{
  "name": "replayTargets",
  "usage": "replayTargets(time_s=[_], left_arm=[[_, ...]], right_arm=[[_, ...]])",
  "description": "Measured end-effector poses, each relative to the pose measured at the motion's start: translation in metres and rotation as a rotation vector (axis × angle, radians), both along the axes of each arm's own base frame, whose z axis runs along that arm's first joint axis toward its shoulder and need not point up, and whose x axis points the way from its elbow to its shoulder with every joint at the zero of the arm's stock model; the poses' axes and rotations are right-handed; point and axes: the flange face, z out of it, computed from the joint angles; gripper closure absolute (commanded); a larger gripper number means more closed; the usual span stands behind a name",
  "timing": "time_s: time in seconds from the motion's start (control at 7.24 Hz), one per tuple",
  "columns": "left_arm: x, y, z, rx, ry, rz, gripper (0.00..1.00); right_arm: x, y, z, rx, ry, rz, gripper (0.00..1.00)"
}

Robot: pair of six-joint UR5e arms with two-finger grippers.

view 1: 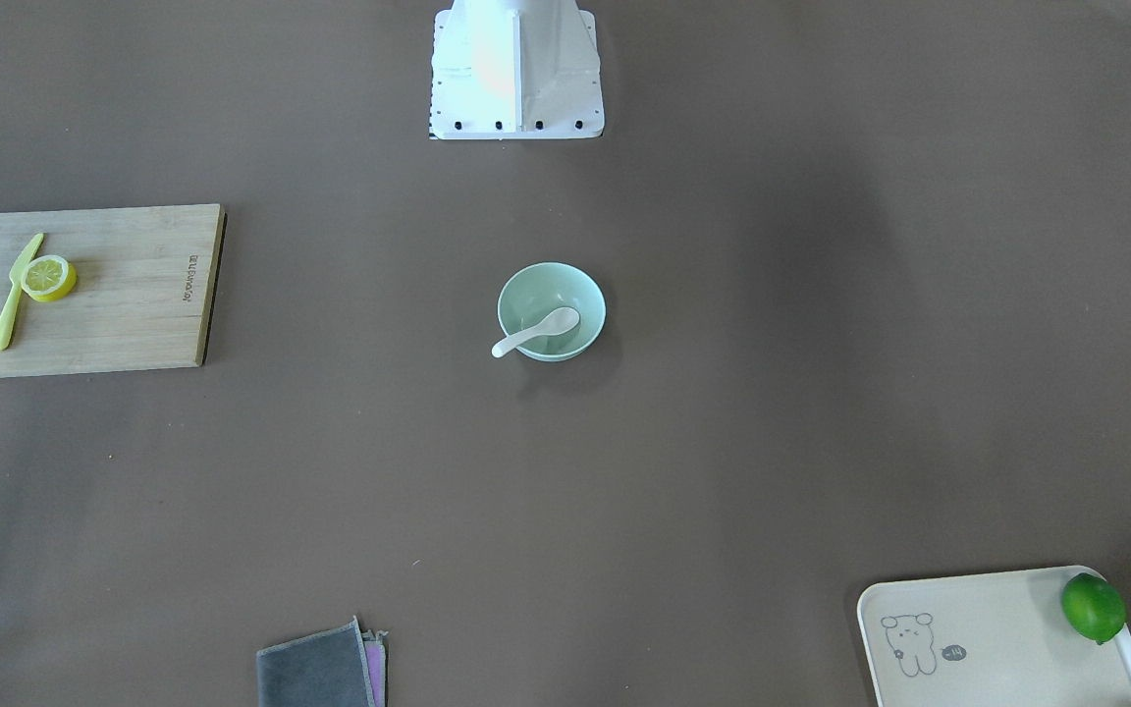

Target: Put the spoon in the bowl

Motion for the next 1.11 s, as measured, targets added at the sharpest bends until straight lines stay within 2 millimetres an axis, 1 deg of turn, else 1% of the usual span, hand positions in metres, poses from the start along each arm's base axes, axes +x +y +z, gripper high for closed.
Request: replayTargets(time_s=[0.14,0.28,0.41,0.55,0.69,0.83,0.97,1.11], left_arm=[[-0.010,0.005,0.004,-0.008,0.008,-0.020,0.02],[-0.018,0.008,0.005,-0.015,0.036,-0.042,0.02],[-0.026,0.011,0.010,-0.031,0.063,-0.061,0.02],[-0.037,0.013,0.027,-0.063,0.072,-0.087,0.02],[-0.048,0.015,0.050,-0.094,0.077,-0.110,0.02],[-0.054,0.017,0.066,-0.100,0.079,-0.119,0.02],[-0.056,0.018,0.074,-0.101,0.077,-0.122,0.02],[-0.056,0.018,0.076,-0.099,0.073,-0.123,0.02]], right_arm=[[0.012,0.005,0.011,0.002,0.004,-0.001,0.00],[0.021,0.008,0.020,0.007,0.008,-0.004,0.00],[0.031,0.009,0.028,0.008,0.012,-0.005,0.00],[0.038,0.011,0.037,0.006,0.015,-0.006,0.00],[0.043,0.013,0.045,0.005,0.018,-0.010,0.00],[0.047,0.015,0.050,0.003,0.019,-0.008,0.00],[0.050,0.018,0.054,-0.002,0.019,-0.005,0.00],[0.055,0.024,0.060,-0.012,0.018,0.004,0.00]])
